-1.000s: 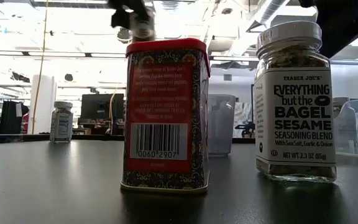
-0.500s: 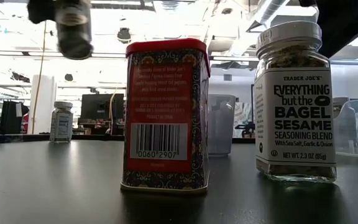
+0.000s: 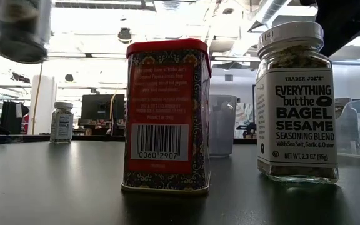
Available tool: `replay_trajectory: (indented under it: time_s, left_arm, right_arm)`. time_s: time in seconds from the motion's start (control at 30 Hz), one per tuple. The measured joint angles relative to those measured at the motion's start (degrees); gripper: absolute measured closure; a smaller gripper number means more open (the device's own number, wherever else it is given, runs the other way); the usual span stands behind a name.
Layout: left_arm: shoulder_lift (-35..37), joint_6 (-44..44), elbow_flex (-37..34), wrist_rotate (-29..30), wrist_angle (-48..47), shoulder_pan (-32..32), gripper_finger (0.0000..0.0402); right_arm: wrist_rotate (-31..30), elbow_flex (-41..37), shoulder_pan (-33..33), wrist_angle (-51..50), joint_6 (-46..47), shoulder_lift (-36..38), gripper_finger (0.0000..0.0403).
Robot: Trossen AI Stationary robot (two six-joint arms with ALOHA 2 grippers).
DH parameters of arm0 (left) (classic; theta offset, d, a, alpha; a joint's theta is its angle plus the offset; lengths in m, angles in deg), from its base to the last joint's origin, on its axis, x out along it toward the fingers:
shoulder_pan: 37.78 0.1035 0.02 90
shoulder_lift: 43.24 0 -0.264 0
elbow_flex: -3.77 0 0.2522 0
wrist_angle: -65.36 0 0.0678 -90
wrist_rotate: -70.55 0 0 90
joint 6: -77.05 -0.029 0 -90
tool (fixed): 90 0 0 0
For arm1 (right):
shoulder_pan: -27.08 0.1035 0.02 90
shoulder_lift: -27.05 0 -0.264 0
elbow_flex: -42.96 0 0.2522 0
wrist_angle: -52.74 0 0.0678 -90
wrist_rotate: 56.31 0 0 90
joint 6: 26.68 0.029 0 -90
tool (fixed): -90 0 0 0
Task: Sort spices by type
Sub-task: Put the brown seasoning bottle into the gray bin
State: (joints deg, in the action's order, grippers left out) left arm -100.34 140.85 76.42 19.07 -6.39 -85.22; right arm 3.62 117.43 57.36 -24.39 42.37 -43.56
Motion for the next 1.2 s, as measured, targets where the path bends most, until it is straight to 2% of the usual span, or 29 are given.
replay_trajectory:
  time_s: [0.23, 0.47, 0.7, 0.9, 1.2]
  left_arm:
    - [-0.16, 7.74, 0.0, 0.3, 0.06, -11.18, 0.0128]
    - [-1.2, 14.93, 0.01, 4.19, -0.41, -20.32, 0.0128]
    - [-7.49, 23.44, 0.07, 3.41, -8.05, -24.06, 0.0128]
    - [-13.9, 30.63, 0.07, 2.95, -8.46, -27.38, 0.0116]
    - [-20.99, 41.94, 0.07, 2.84, -10.01, -32.25, 0.012]
  right_arm:
    - [0.02, 0.0, 0.0, -0.02, 2.94, 0.0, 0.0131]
    - [0.02, 0.0, -0.04, -0.01, 2.98, 0.0, 0.0131]
    - [0.02, 0.0, -0.04, 0.0, 3.05, 0.0, 0.0131]
    - [0.02, 0.0, -0.04, -0.02, 3.05, 0.0, 0.0131]
    - [0.02, 0.0, -0.04, -0.02, 2.68, 0.0, 0.0131]
